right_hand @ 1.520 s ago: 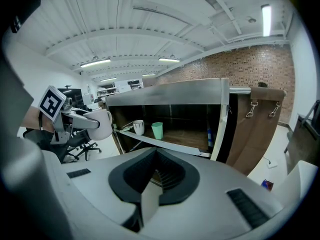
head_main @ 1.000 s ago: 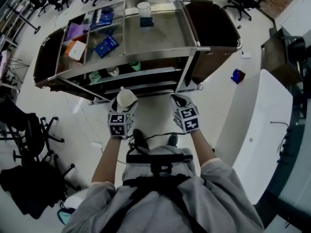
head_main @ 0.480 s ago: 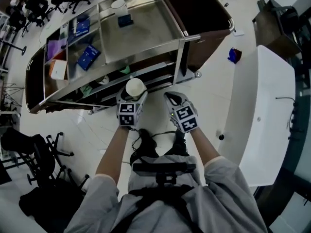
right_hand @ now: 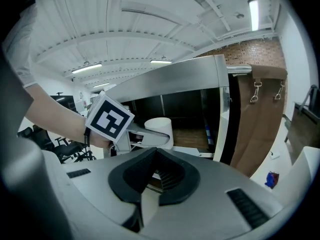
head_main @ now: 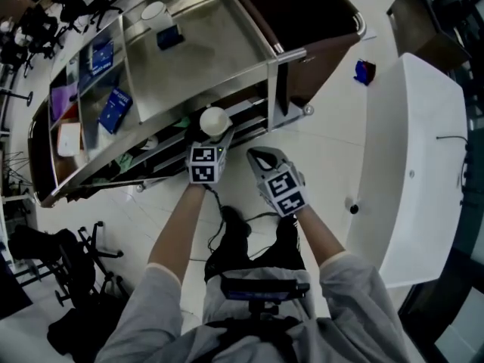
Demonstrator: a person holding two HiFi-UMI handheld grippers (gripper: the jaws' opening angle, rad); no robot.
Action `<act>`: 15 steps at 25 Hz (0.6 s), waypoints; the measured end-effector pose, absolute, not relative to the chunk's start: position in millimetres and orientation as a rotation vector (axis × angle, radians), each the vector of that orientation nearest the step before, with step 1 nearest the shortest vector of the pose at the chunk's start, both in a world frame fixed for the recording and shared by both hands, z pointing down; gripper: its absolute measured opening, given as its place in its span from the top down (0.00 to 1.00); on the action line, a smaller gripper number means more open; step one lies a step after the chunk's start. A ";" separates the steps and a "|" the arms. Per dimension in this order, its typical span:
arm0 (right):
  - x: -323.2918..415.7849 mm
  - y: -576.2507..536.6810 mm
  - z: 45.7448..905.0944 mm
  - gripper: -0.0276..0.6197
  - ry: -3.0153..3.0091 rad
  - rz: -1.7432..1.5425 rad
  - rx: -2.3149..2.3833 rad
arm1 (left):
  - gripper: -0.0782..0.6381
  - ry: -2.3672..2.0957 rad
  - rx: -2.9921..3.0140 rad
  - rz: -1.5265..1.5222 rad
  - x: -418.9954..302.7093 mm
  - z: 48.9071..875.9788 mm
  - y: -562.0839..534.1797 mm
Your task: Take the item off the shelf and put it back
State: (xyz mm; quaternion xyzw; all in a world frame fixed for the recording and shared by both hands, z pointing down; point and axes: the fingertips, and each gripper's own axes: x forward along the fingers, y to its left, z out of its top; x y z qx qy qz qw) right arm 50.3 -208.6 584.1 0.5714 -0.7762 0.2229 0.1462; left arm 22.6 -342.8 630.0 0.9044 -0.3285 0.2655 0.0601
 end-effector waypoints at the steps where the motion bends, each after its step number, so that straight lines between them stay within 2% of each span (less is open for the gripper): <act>1: 51.1 -211.2 588.0 0.94 -2.235 0.645 1.646 | 0.31 -0.992 2.747 0.799 28.1 633.0 -349.5; 15: 62.8 -233.7 624.6 0.94 -2.238 0.693 1.670 | 0.31 -1.042 2.817 0.714 78.5 656.0 -415.0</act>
